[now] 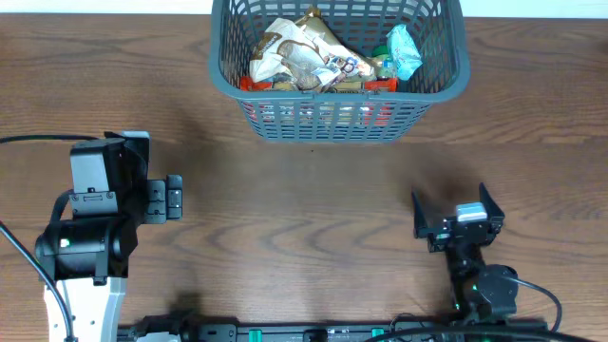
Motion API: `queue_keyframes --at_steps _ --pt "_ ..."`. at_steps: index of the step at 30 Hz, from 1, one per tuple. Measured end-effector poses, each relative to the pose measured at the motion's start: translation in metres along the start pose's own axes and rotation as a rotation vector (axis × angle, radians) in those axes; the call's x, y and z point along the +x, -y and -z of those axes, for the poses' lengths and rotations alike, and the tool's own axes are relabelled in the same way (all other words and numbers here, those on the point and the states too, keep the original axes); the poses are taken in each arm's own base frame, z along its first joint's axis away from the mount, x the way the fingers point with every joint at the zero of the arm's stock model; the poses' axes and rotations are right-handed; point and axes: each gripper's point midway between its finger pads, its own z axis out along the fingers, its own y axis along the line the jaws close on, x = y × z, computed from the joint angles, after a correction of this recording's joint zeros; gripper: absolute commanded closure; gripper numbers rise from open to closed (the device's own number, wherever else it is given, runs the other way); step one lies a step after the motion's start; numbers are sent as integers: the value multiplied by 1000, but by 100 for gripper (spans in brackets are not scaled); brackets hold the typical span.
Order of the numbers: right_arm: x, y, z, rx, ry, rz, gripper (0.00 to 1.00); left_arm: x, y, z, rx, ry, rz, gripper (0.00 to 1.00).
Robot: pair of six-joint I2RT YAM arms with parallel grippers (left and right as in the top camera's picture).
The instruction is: Pack container
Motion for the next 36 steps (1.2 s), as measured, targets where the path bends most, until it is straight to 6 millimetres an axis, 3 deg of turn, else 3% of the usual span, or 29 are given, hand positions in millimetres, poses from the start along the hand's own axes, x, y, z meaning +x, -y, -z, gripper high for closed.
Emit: queue_keyframes --at_steps 30,33,36 --pt "0 -1 0 -8 1 0 1 0 0 1 -1 6 0 2" --pt "0 -1 0 -8 1 0 1 -2 -2 13 -5 53 5 2" --pt "0 -1 0 -8 1 0 1 -8 0 37 4 184 11 1"
